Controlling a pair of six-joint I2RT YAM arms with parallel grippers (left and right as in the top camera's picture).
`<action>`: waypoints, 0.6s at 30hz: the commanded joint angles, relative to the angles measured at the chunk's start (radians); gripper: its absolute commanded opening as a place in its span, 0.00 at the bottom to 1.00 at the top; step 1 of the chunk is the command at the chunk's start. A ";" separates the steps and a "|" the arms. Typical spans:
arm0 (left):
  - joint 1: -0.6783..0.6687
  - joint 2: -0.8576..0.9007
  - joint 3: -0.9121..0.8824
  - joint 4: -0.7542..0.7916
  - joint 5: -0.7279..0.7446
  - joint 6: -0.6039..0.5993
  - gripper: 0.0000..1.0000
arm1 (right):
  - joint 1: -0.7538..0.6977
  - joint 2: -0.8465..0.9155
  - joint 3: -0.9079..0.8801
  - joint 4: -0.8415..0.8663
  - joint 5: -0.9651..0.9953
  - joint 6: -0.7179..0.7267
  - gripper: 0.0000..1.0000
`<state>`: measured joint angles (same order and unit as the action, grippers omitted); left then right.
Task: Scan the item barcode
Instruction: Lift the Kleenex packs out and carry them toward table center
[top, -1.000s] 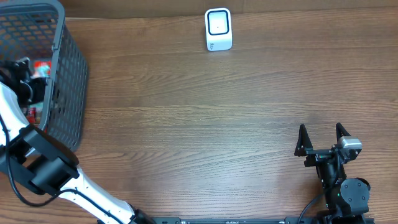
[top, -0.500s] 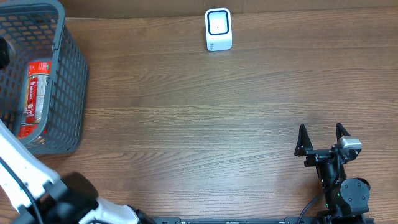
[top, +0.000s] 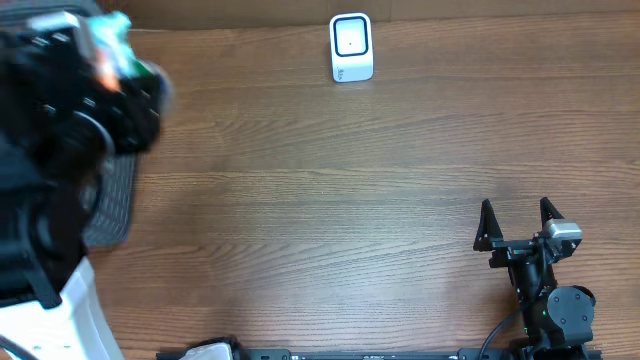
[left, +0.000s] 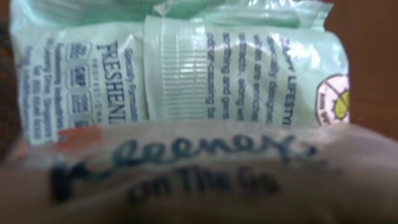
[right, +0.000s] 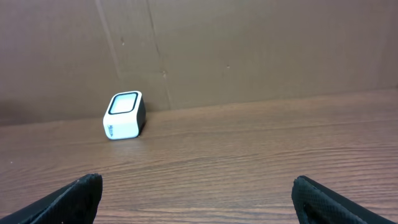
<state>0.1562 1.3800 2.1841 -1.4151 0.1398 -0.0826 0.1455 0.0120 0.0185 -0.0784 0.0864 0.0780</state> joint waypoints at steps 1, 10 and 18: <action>-0.105 0.007 -0.014 -0.029 -0.110 -0.119 0.26 | -0.001 -0.006 -0.011 0.004 0.010 -0.001 1.00; -0.421 0.007 -0.337 0.014 -0.230 -0.314 0.27 | -0.001 -0.006 -0.011 0.004 0.010 0.000 1.00; -0.686 0.011 -0.762 0.322 -0.255 -0.625 0.25 | -0.001 -0.006 -0.011 0.004 0.010 -0.001 1.00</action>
<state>-0.4500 1.3991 1.5265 -1.1759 -0.0845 -0.5217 0.1455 0.0120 0.0185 -0.0784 0.0868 0.0776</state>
